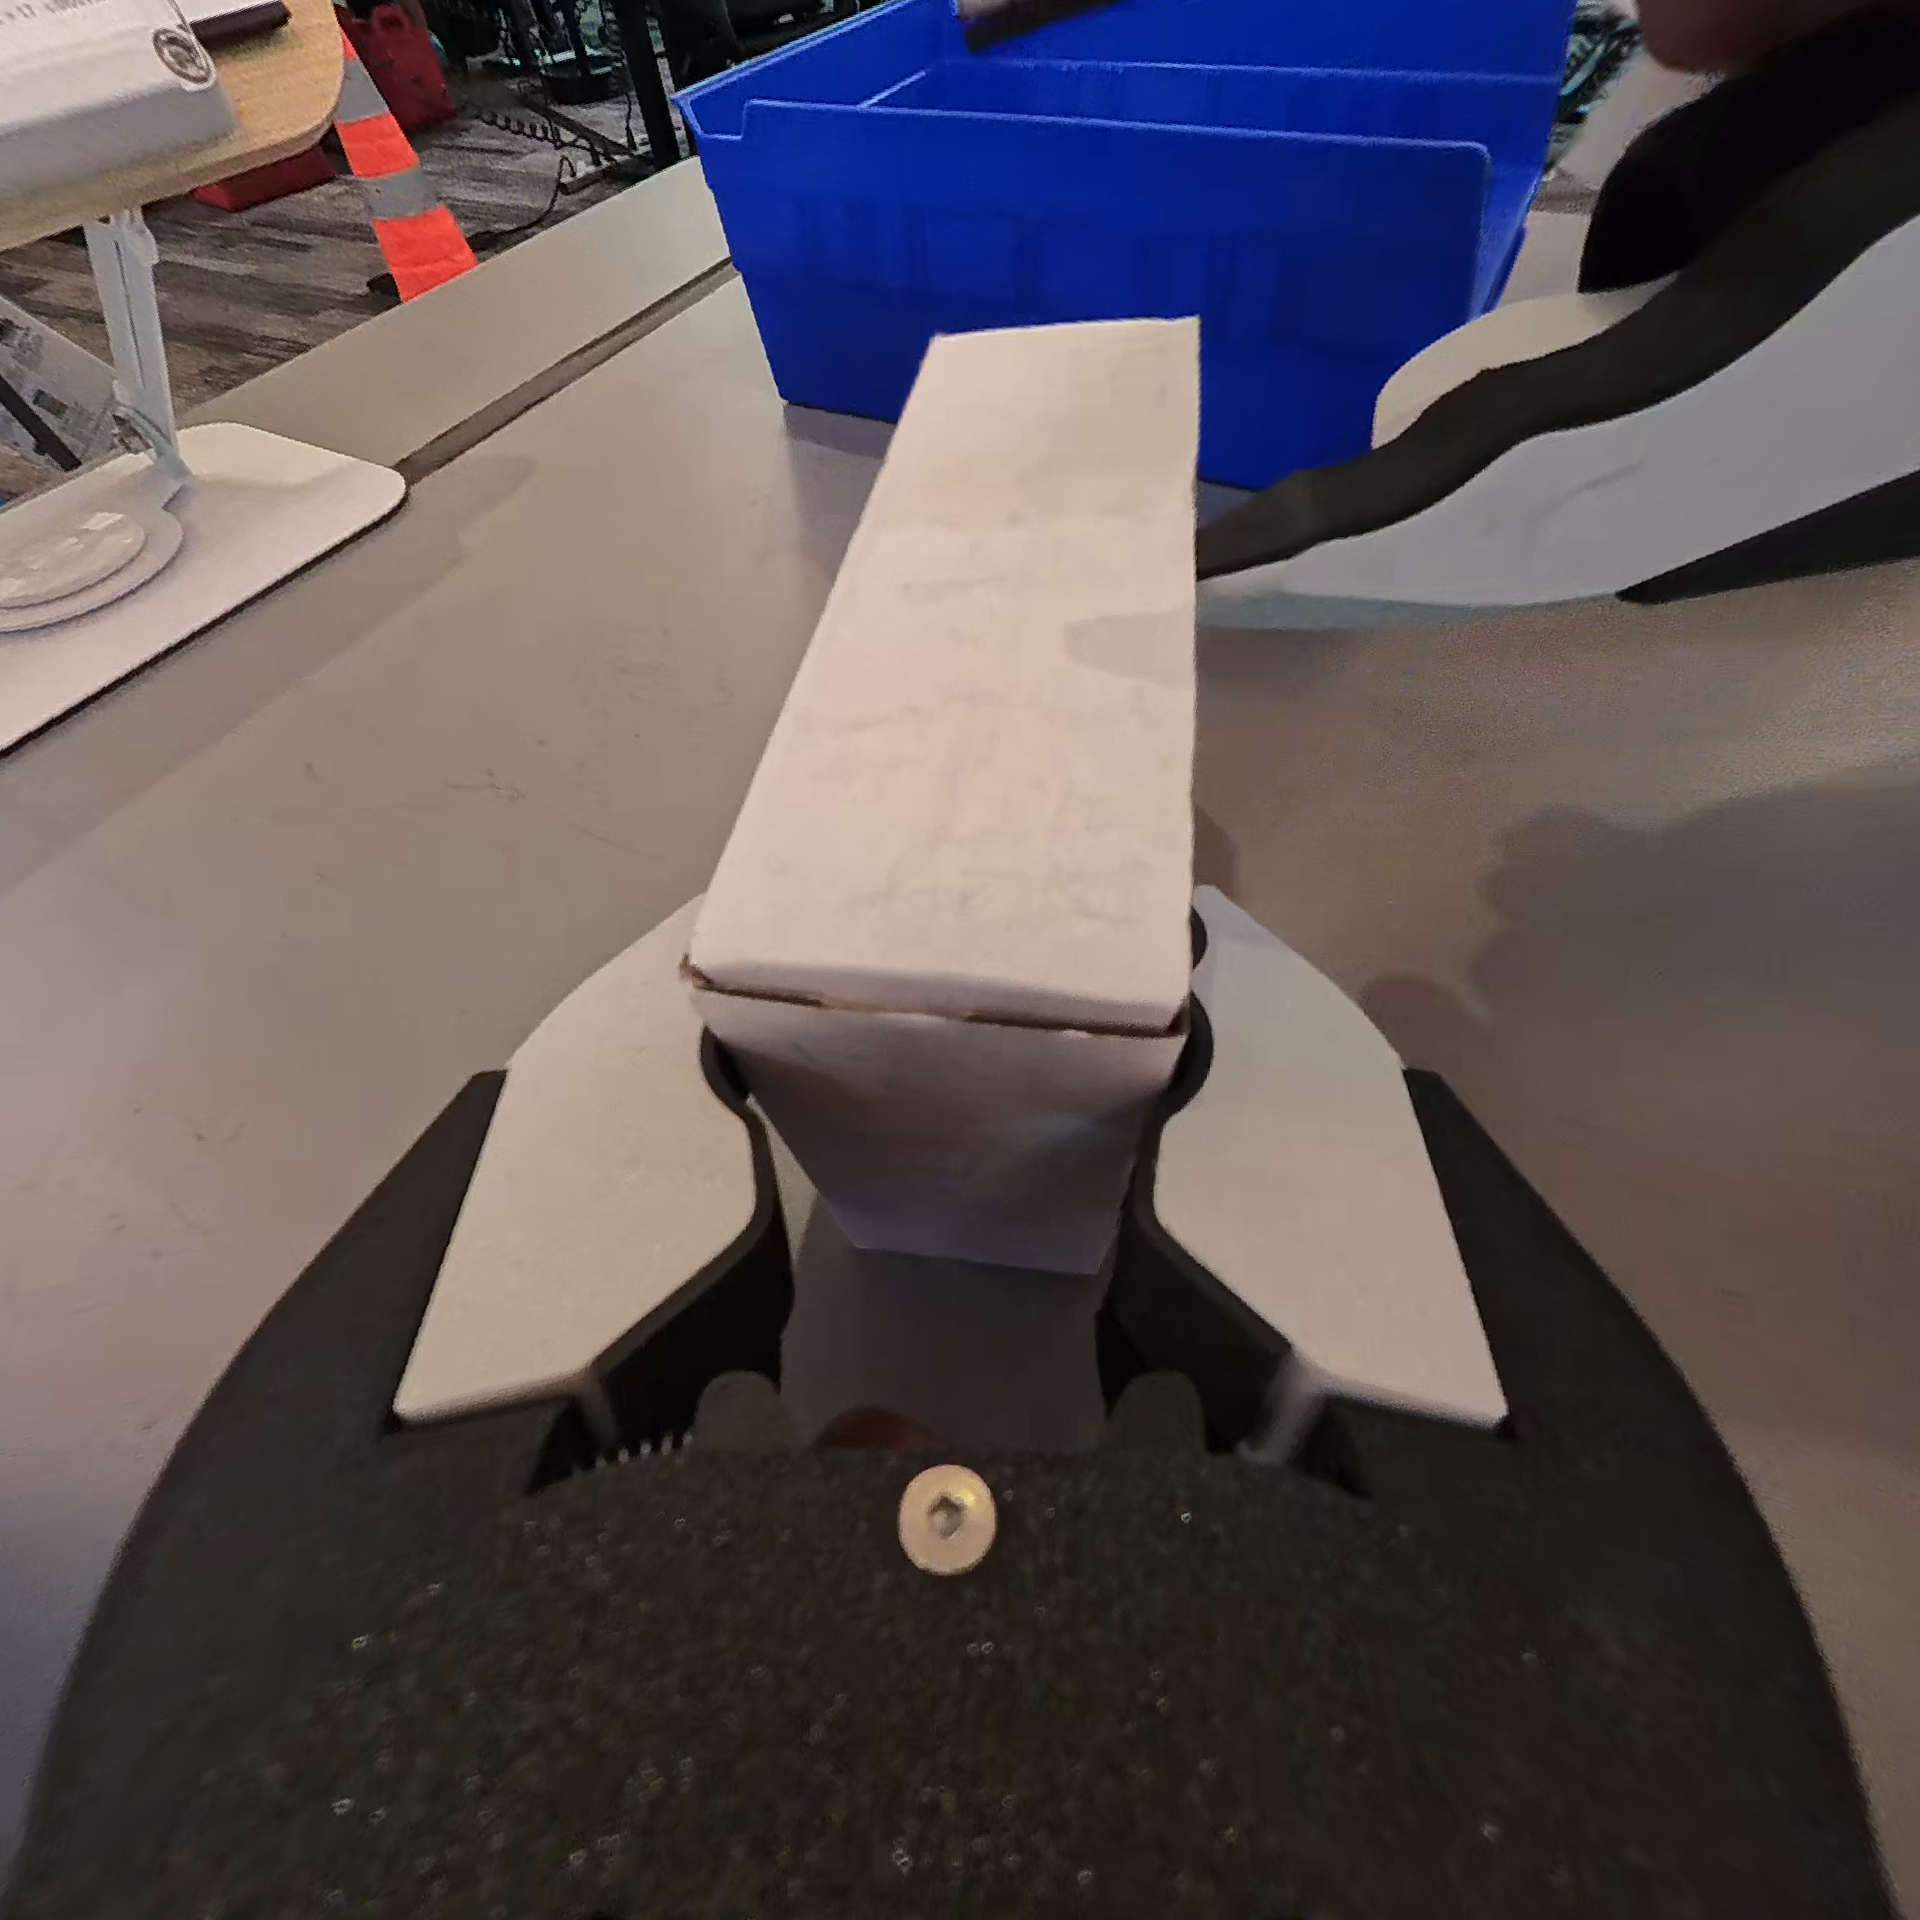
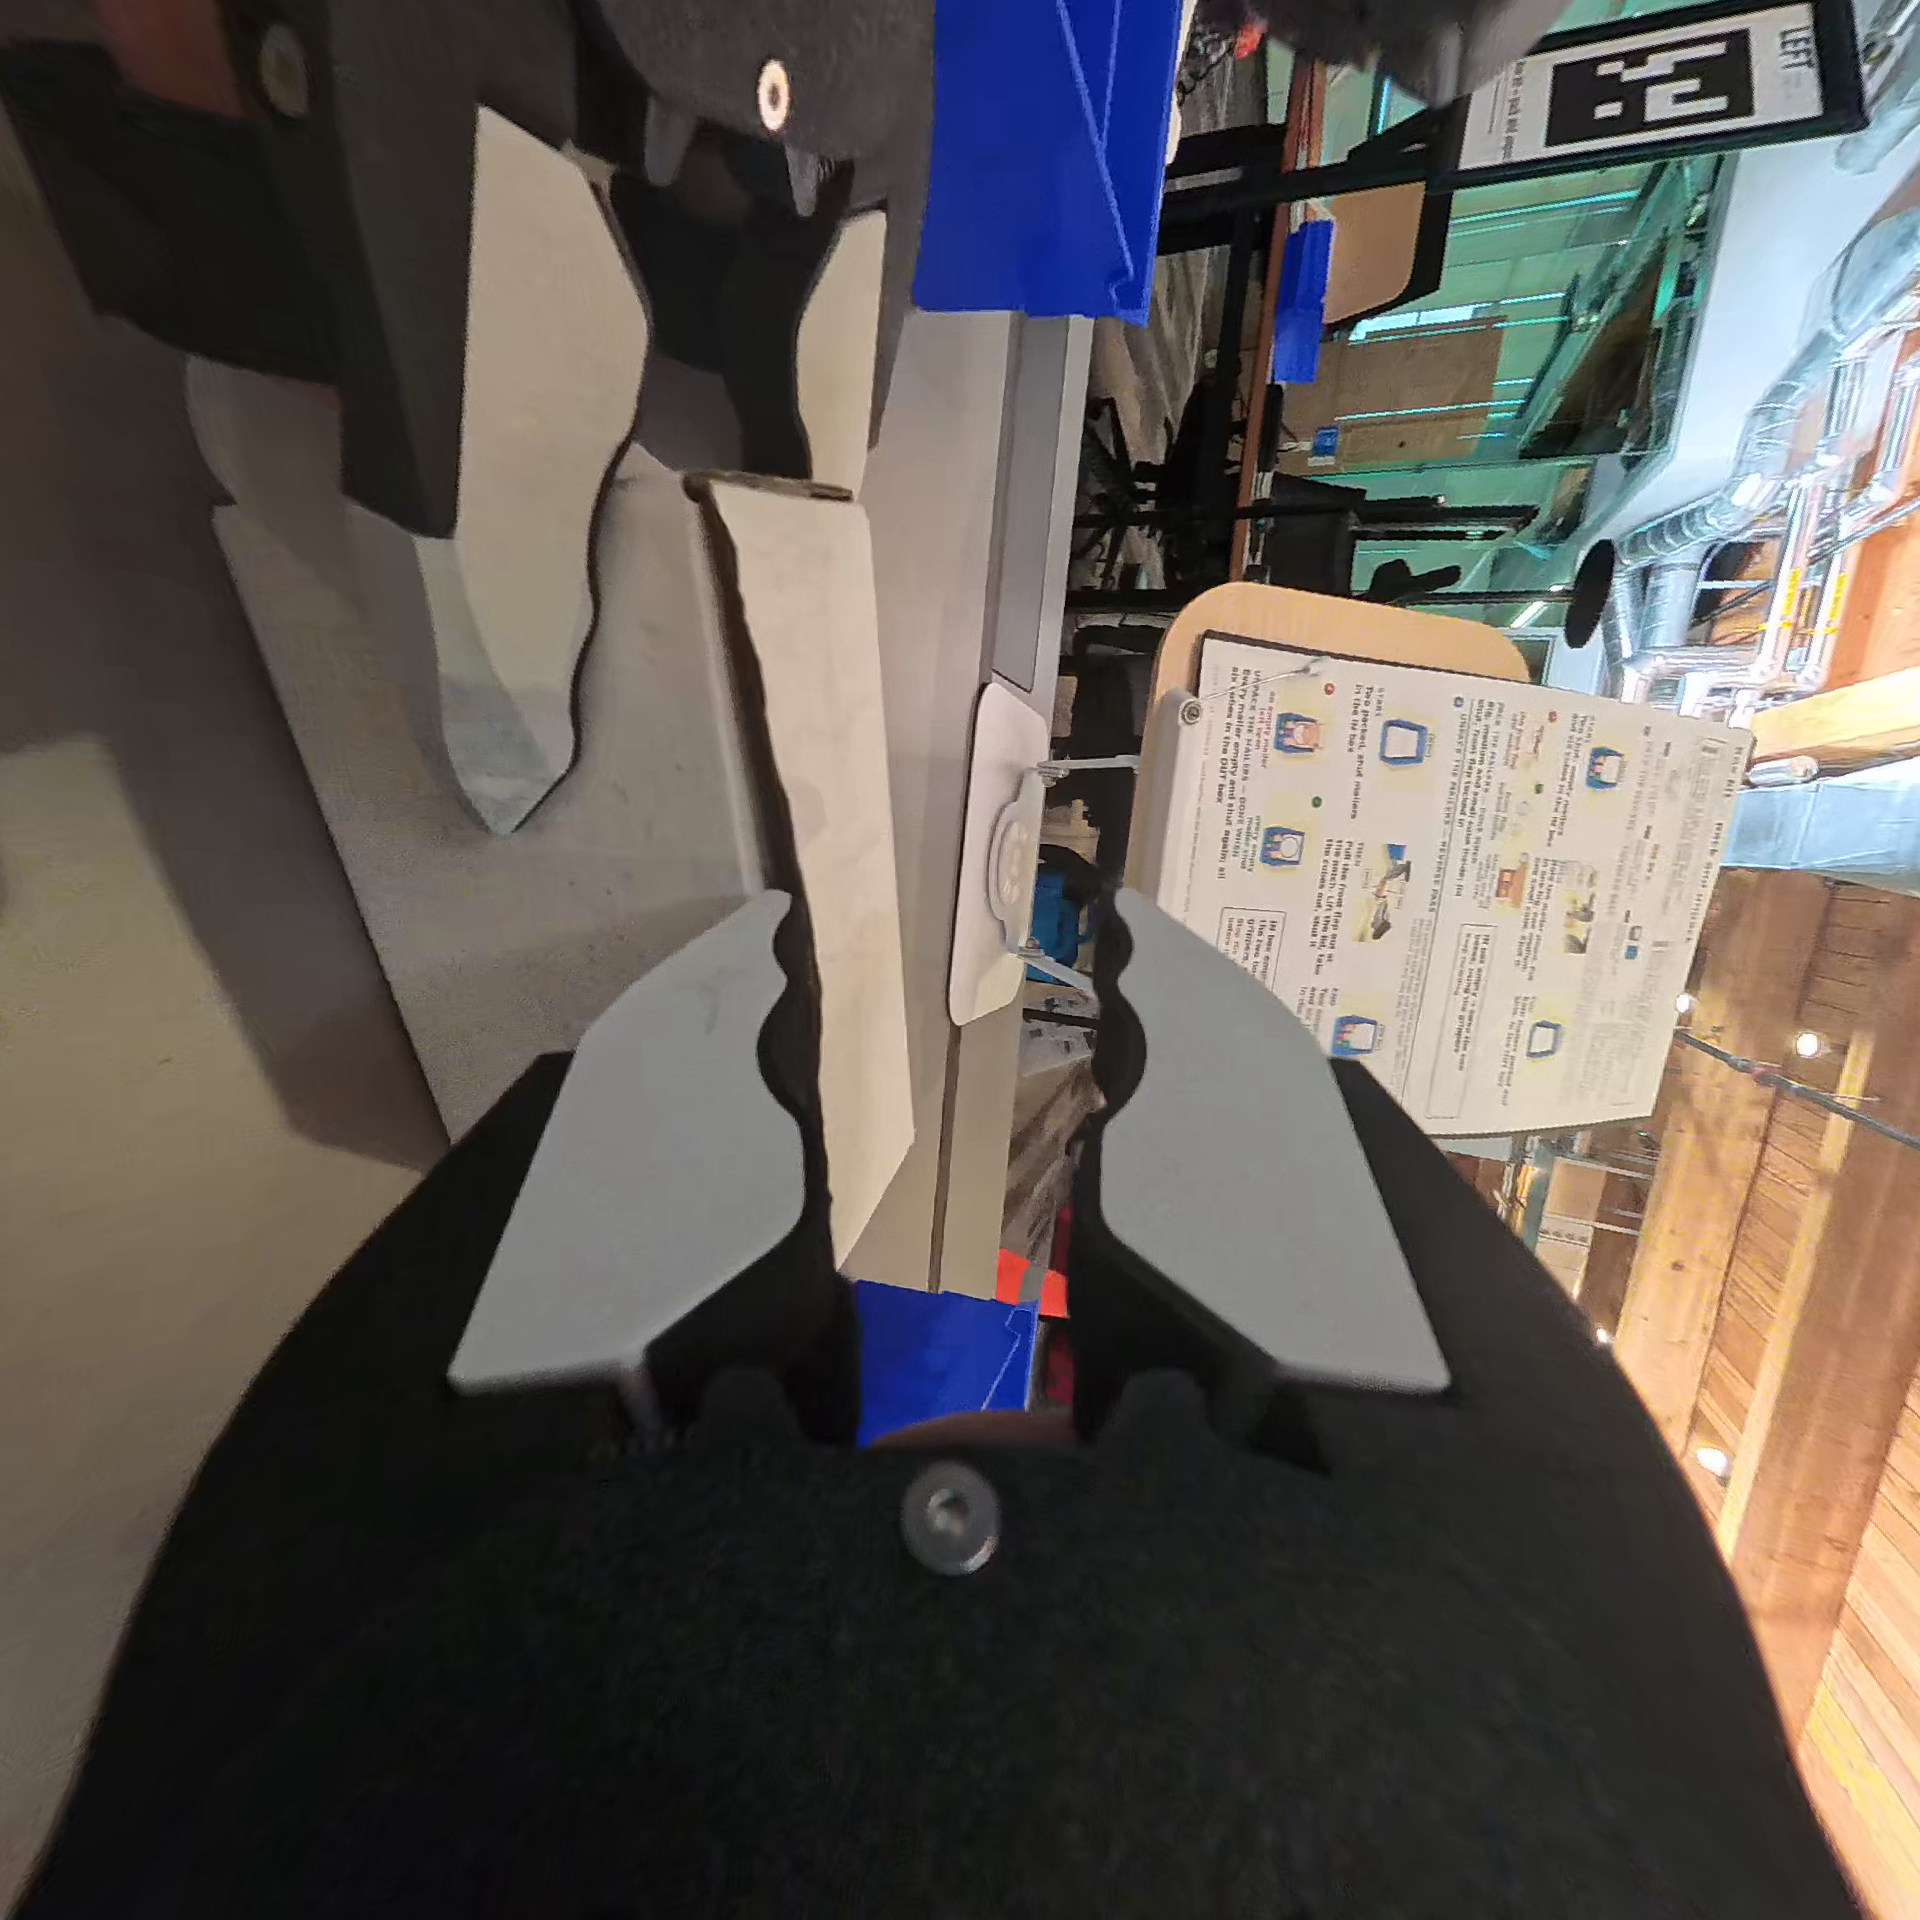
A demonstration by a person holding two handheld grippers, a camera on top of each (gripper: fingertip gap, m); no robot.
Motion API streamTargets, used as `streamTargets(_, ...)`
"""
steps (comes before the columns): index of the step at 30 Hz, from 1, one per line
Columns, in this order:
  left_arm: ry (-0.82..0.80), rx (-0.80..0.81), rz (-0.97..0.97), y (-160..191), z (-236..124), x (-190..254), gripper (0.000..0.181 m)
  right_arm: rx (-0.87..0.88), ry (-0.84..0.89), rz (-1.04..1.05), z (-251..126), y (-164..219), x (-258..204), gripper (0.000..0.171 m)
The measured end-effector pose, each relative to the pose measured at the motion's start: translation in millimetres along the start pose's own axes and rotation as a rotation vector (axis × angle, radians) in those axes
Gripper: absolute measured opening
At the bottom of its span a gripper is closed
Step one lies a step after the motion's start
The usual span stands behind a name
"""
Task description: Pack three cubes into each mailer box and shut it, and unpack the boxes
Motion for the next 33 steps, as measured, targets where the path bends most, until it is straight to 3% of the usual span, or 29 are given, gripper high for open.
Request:
streamTargets(8, 0.005, 0.004, 0.025, 1, -1, 0, 0.076, -0.006, -0.041, 0.011, 5, -2, -1, 0.041)
streamTargets(14, 0.01, 0.011, 0.057, 1, -2, 3, 0.075, 0.036, -0.105, -0.014, 13, -5, -10, 0.006)
streamTargets(18, 0.015, 0.014, 0.074, 2, -2, 5, 0.075, 0.016, -0.114, 0.021, 18, -8, -7, 0.012)
streamTargets(22, 0.014, 0.013, 0.081, 2, -2, 5, 0.075, 0.027, -0.101, -0.021, 25, -10, -8, 0.003)
streamTargets(29, -0.001, 0.012, 0.085, 1, -2, 5, 0.076, 0.022, -0.176, -0.024, 32, -11, -3, 0.004)
streamTargets(33, 0.001, 0.014, 0.087, 0, 0, 1, 0.075, -0.011, -0.096, -0.003, 31, -9, 5, 0.019)
Point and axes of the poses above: each gripper's, where its closed fingertips meet, z out along the fingers, y out of its underside, x = y × z across the jaws, the point moved 7 cm from there along -z, back along the fingers, and after that the axes turned 10 degrees about -x, right-handed, at the moved point
